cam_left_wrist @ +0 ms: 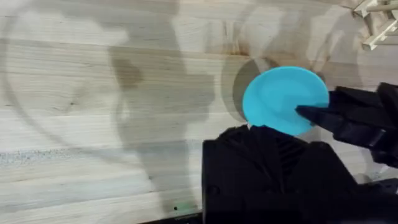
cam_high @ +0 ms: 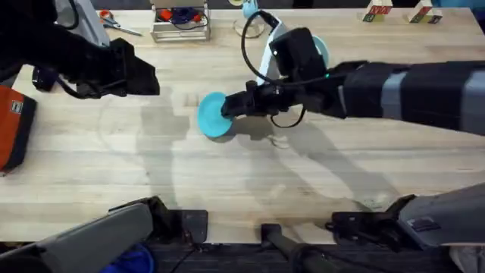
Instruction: Pick up the plates from the table one by one and place each into a slot on the dish rack.
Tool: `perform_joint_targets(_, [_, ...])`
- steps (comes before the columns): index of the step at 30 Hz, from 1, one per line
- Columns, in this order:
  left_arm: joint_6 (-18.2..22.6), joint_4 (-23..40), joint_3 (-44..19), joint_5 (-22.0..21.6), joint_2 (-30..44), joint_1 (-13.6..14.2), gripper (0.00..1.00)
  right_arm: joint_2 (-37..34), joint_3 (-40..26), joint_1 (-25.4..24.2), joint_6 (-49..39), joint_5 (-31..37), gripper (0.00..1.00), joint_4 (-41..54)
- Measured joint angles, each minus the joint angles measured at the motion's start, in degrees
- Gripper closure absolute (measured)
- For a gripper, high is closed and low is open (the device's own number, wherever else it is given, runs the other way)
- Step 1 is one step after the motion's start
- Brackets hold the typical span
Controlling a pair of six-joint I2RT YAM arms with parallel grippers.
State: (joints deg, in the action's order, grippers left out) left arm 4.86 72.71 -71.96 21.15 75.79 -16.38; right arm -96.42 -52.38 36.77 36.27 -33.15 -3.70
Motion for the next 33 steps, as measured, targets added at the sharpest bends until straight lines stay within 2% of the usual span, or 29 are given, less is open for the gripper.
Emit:
perform_joint_targets(2, [-0.1, 0.0, 0.0, 0.0, 0.0, 0.0, 0.951, 1.1, -2.2, 0.0, -3.8, 1.2, 0.969, 5.5])
perform_joint_targets(4, [-0.2, 0.0, 0.0, 0.0, 0.0, 0.0, 0.862, 1.9, -4.7, 0.0, -7.4, 3.0, 0.969, 10.7])
perform_joint_targets(7, [-0.2, 0.0, 0.0, 0.0, 0.0, 0.0, 0.376, 3.0, -8.6, 0.0, -12.9, 6.1, 0.969, 16.9])
perform_joint_targets(9, [-0.4, -0.1, 0.0, -0.1, 0.0, 0.0, 0.119, 3.5, -10.9, 0.0, -16.2, 8.2, 0.969, 20.0])
perform_joint_targets(10, [-0.6, -0.1, 0.0, -0.1, 0.0, 0.0, 0.035, 3.7, -12.0, 0.0, -17.7, 9.2, 0.969, 21.4])
perform_joint_targets(16, [-0.6, -0.3, 0.0, -0.2, 0.0, 0.0, 0.006, 4.0, -17.2, -0.9, -24.0, 13.4, 0.969, 26.7])
perform_joint_targets(17, [-0.6, -0.3, 0.0, -0.2, 0.0, 0.0, 0.007, 4.1, -18.5, -2.4, -26.0, 14.3, 0.970, 27.3])
perform_joint_targets(24, [-0.6, -0.3, 0.0, -0.2, 0.0, 0.0, 0.006, 7.7, -20.1, -6.5, -31.4, 15.5, 0.969, 28.2])
perform_joint_targets(33, [-0.6, -0.3, 0.0, -0.2, 0.0, 0.0, 0.007, 15.3, -20.7, -8.5, -40.8, 16.7, 0.971, 28.3])
